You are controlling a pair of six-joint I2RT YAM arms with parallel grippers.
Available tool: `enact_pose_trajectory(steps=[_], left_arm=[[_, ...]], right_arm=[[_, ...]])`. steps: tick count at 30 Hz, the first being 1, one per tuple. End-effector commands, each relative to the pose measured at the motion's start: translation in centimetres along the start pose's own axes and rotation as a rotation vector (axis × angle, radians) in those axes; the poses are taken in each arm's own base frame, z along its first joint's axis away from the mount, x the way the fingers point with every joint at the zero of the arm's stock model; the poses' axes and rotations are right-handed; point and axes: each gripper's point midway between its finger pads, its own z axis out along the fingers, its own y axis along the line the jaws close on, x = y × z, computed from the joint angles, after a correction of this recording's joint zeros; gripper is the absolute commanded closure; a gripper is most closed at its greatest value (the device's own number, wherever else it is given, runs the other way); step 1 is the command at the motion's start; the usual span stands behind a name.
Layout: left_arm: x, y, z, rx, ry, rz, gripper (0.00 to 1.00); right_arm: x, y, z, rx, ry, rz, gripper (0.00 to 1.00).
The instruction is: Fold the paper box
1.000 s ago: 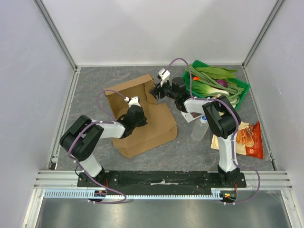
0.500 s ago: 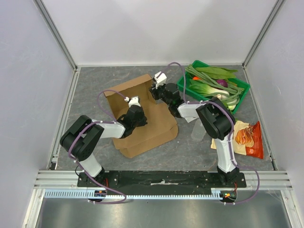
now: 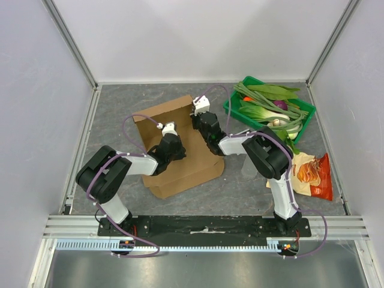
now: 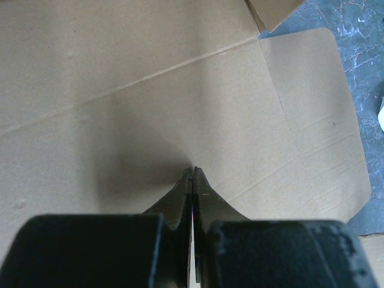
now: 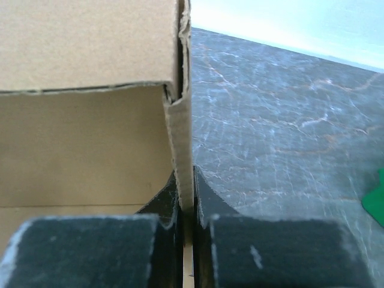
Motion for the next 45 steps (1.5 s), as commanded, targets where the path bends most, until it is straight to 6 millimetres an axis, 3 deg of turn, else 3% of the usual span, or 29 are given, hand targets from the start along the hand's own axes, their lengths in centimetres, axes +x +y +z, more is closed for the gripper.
enact_pose_trajectory(steps=[1, 5, 10, 12, 14, 16, 17, 19, 21, 22, 24, 25, 27, 28, 29, 31, 33, 35, 39, 45], left_arm=[[4.4, 3.2, -0.5, -0.091, 0.132, 0.022, 0.98], [4.4, 3.0, -0.5, -0.081, 0.124, 0.01, 0.98], [4.4, 2.7, -0.6, -0.066, 0.123, -0.003, 0.98], [4.3, 2.7, -0.7, -0.063, 0.121, -0.002, 0.98], [4.2, 2.4, -0.7, -0.048, 0.12, 0.001, 0.98], [3.9, 2.0, -1.0, -0.029, 0.115, 0.008, 0.98], [3.8, 1.6, -1.1, -0.005, 0.121, 0.021, 0.98], [3.0, 0.0, -2.2, 0.079, 0.109, 0.035, 0.97], [0.9, -1.7, -4.3, 0.184, 0.023, 0.043, 0.9], [0.1, -2.2, -5.3, 0.215, -0.011, 0.038, 0.8], [-0.2, -1.8, -7.0, 0.222, -0.039, 0.043, 0.71], [-2.3, -2.5, -8.8, 0.257, -0.112, 0.033, 0.62], [-2.7, -0.3, -9.9, 0.17, -0.151, 0.009, 0.52], [-3.9, -0.2, -11.2, 0.166, -0.209, -0.008, 0.51], [-4.9, 1.2, -11.7, 0.101, -0.264, -0.038, 0.51], [-4.5, 3.8, -12.3, -0.001, -0.292, -0.079, 0.53], [-5.6, 6.0, -13.3, -0.107, -0.376, -0.148, 0.55], [-6.1, 8.2, -13.8, -0.217, -0.425, -0.147, 0.49], [-7.7, 9.3, -12.8, -0.351, -0.405, -0.046, 0.4], [-10.1, 8.2, -10.1, -0.29, -0.414, 0.128, 0.4]], right_arm=[[-0.2, -1.5, -1.0, 0.233, -0.031, 0.057, 1.0], [1.2, -2.1, -2.0, 0.373, 0.007, 0.084, 1.0], [0.9, -1.2, -3.5, 0.542, 0.024, 0.031, 1.0], [1.6, -0.4, -3.2, 0.514, 0.048, 0.026, 1.0], [0.1, 0.5, -3.0, 0.436, -0.005, 0.042, 1.0], [0.6, 0.9, -3.6, 0.358, -0.009, 0.03, 0.98], [-0.4, 0.5, -3.7, 0.347, -0.024, 0.034, 0.97], [-0.4, 0.7, -3.8, 0.28, -0.02, 0.041, 0.98], [-0.2, 0.0, -3.6, 0.247, -0.021, 0.041, 1.0], [-0.1, -0.2, -3.6, 0.244, -0.018, 0.034, 1.0], [0.2, -1.1, -3.8, 0.25, -0.009, 0.022, 1.0], [-0.2, -1.5, -4.0, 0.249, -0.014, 0.034, 1.0], [0.2, -2.6, -4.5, 0.257, -0.001, 0.05, 1.0], [0.1, -2.9, -4.6, 0.252, 0.0, 0.051, 1.0], [-0.5, -3.3, -4.8, 0.248, -0.015, 0.061, 1.0], [-0.3, -3.3, -5.0, 0.22, -0.004, 0.061, 1.0], [0.0, -3.6, -4.9, 0.202, 0.011, 0.057, 1.0], [0.0, -4.3, -5.0, 0.213, 0.016, 0.074, 1.0], [0.2, -4.7, -4.9, 0.168, 0.022, 0.12, 1.0], [0.3, -4.9, -4.5, 0.112, 0.032, 0.108, 1.0]])
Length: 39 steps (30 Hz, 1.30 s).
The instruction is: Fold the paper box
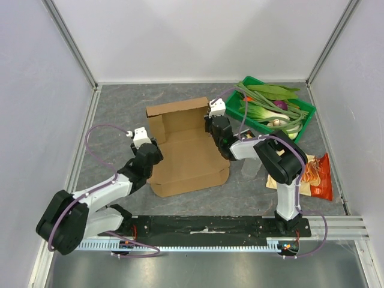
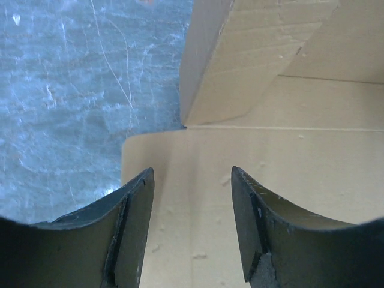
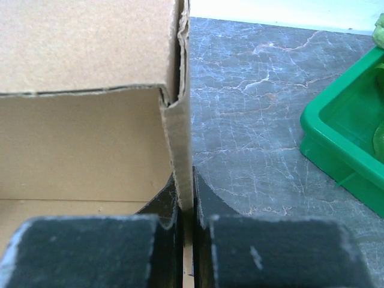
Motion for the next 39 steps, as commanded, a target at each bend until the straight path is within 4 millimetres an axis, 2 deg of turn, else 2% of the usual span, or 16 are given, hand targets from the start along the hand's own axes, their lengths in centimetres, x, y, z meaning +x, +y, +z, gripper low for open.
enact_pose_trajectory(steps=[1, 4, 7, 9, 13, 18, 21, 22, 23, 25, 27, 28, 29, 30, 33, 39], left_arm=[[-3.8, -1.8, 1.8, 0.074, -0.114, 0.097, 0.42], [-5.4, -2.8, 2.5, 0.118, -0.164, 0.134, 0.46], [-7.3, -2.8, 3.2, 0.088, -0.202, 0.147, 0.57], [-8.0, -3.1, 3.6, 0.09, -0.221, 0.173, 0.57], [-9.1, -5.0, 4.0, 0.16, -0.261, 0.183, 0.48], [-9.4, -4.4, 5.8, 0.071, -0.25, 0.209, 0.49], [-10.3, -4.4, 6.5, 0.029, -0.256, 0.223, 0.55], [-10.2, -3.4, 7.1, -0.042, -0.253, 0.228, 0.62], [-11.5, -3.6, 7.3, -0.076, -0.273, 0.208, 0.66], [-10.8, -1.2, 8.0, -0.238, -0.231, 0.21, 0.72], [-11.2, -0.6, 8.4, -0.327, -0.22, 0.194, 0.74], [-10.3, 0.3, 9.0, -0.399, -0.208, 0.193, 0.84], [-11.5, -0.1, 9.3, -0.426, -0.229, 0.161, 0.92], [-10.1, 1.0, 9.1, -0.486, -0.149, 0.21, 0.96], [-10.2, 0.0, 10.5, -0.5, -0.124, 0.199, 0.98], [-9.2, 0.1, 10.7, -0.529, -0.065, 0.208, 0.98]], right_arm=[[-0.6, 0.0, -0.2, -0.06, 0.006, 0.017, 1.0], [-0.6, -0.6, -0.1, -0.067, 0.009, 0.016, 1.0], [-0.9, -0.7, -0.1, -0.082, 0.004, 0.026, 1.0], [-1.0, -0.6, 0.0, -0.088, 0.005, 0.02, 1.0], [-1.2, -0.2, 0.1, -0.105, 0.002, 0.021, 1.0], [-1.4, -0.1, -0.1, -0.112, 0.0, 0.02, 1.0], [-1.3, -0.2, 0.0, -0.113, 0.002, 0.02, 1.0], [-1.3, -0.1, -0.1, -0.114, 0.003, 0.023, 1.0], [-1.4, 0.0, -0.1, -0.119, 0.003, 0.025, 1.0], [-1.3, 0.0, -0.1, -0.118, 0.003, 0.026, 1.0], [-1.4, 0.1, 0.0, -0.119, 0.001, 0.045, 1.0], [-1.4, 0.2, -0.1, -0.121, -0.001, 0.055, 1.0], [-1.4, 0.4, -0.2, -0.128, -0.001, 0.066, 1.0], [-1.4, 0.5, -0.2, -0.128, -0.003, 0.092, 1.0], [-1.7, 0.7, -0.6, -0.12, -0.02, 0.13, 1.0], [-2.9, 2.9, -1.2, -0.139, -0.039, 0.133, 1.0]])
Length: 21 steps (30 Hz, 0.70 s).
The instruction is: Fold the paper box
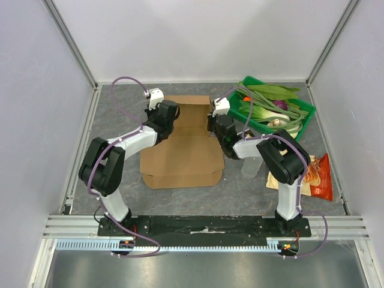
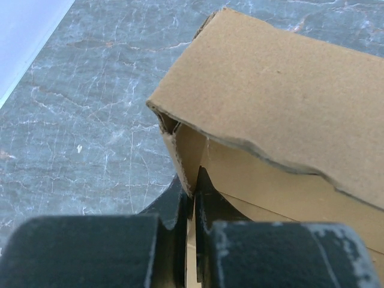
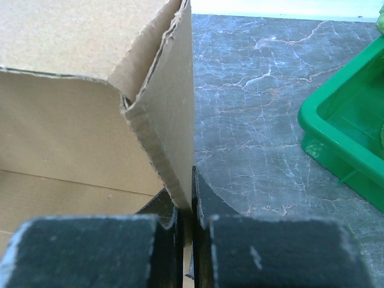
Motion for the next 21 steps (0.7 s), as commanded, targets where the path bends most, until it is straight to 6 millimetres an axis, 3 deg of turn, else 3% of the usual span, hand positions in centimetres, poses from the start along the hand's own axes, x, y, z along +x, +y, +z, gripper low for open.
enact_pose_trajectory(steps=[1, 4, 8, 10, 16, 21], left_arm=[[1.6, 2.4, 0.3, -0.129, 0.054, 0.009, 0.98], [2.0, 0.4, 0.3, -0.008, 0.076, -0.004, 0.98], [3.0, -0.2, -0.3, 0.056, 0.121, -0.015, 0.95], [3.3, -0.1, -0.7, 0.067, 0.137, -0.035, 0.84], [4.7, 0.5, -1.8, 0.119, 0.152, -0.064, 0.65], [4.4, 0.7, -2.8, 0.166, 0.128, -0.108, 0.56]], right_arm=[[-2.5, 3.8, -1.2, -0.088, -0.053, 0.063, 1.0], [-2.3, 3.8, -1.2, -0.091, -0.035, 0.047, 1.0], [-2.3, 3.3, -1.4, -0.065, -0.01, 0.009, 0.99], [-2.4, 3.0, -1.5, -0.056, -0.006, -0.005, 0.98], [-2.2, 2.4, -0.9, -0.024, 0.011, -0.057, 0.88], [-1.6, 0.9, -0.5, 0.056, 0.015, -0.098, 0.99]])
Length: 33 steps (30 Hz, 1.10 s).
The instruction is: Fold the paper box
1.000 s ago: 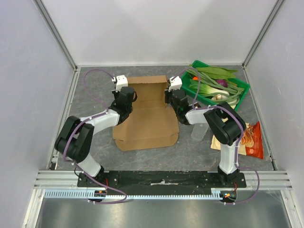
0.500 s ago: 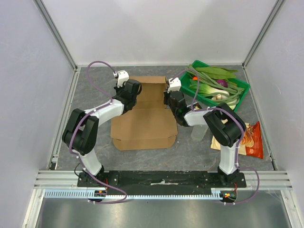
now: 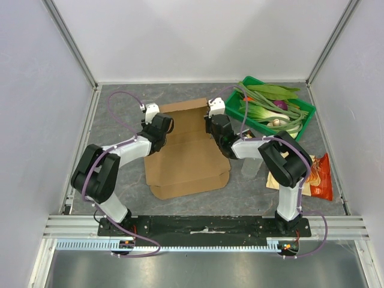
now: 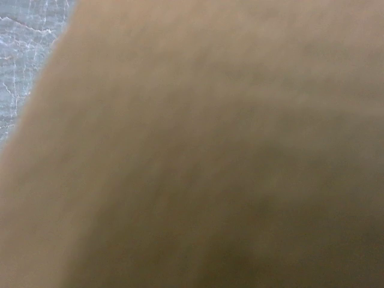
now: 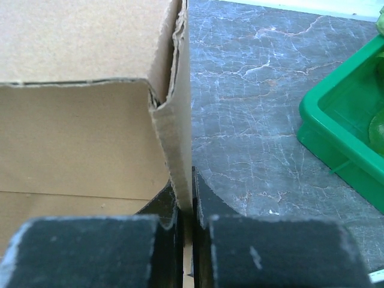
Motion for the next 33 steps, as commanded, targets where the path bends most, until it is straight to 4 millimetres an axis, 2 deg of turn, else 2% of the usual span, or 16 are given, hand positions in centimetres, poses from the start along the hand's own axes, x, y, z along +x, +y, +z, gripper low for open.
enact_pose_trajectory(steps=[1, 5, 8, 11, 12, 13, 14, 15, 16, 17, 19, 20, 22, 33], left_arm=[[-2.1, -0.6, -1.4, 0.074, -0.069, -0.122, 0.55], [-3.0, -0.1, -1.3, 0.068, -0.109, -0.136, 0.51], [-4.2, -0.1, -0.9, 0.064, -0.139, -0.152, 0.53], [-4.6, 0.2, -0.3, 0.021, -0.154, -0.127, 0.59], [-4.1, 0.5, 0.2, -0.013, -0.142, -0.118, 0.67], [-4.6, 0.3, 0.3, -0.023, -0.143, -0.123, 0.72], [-4.0, 0.8, 0.3, -0.046, -0.118, -0.106, 0.81], [-4.0, 1.1, 0.3, -0.075, -0.119, -0.146, 0.93], [-4.0, 1.4, 0.1, -0.083, -0.12, -0.163, 0.95], [-4.0, 1.5, -0.1, -0.083, -0.124, -0.178, 0.95], [-3.5, 2.0, -0.4, -0.091, -0.13, -0.214, 0.96], [-3.4, 1.9, -0.6, -0.086, -0.131, -0.224, 0.97], [-3.2, 1.8, -0.8, -0.083, -0.133, -0.227, 0.98], [-3.2, 2.4, -1.3, -0.09, -0.159, -0.26, 0.98]], right_arm=[[-1.9, 0.2, 0.5, 0.023, -0.045, -0.018, 1.0], [-1.8, 0.7, 0.3, -0.013, -0.045, -0.028, 1.0], [-2.0, 0.9, 0.1, -0.025, -0.057, -0.023, 1.0], [-1.6, 0.7, 0.4, -0.006, -0.058, -0.022, 1.0], [-1.3, 0.4, 0.5, 0.016, -0.046, -0.026, 1.0], [-1.6, 0.3, 0.7, 0.059, -0.048, -0.023, 1.0], [-1.1, -1.8, 0.5, 0.212, -0.039, -0.029, 1.0], [-0.7, -3.1, -0.1, 0.33, -0.026, -0.054, 1.0], [-1.1, -2.2, -0.7, 0.382, -0.043, -0.069, 1.0], [-0.5, -3.2, -1.3, 0.497, -0.036, -0.099, 1.0], [-0.3, -2.2, -2.0, 0.552, -0.035, -0.139, 1.0], [0.4, -2.3, -2.1, 0.588, -0.033, -0.159, 1.0], [0.1, -2.1, -2.3, 0.638, -0.036, -0.152, 1.0], [-0.3, -0.9, -2.3, 0.539, -0.062, -0.091, 1.0]])
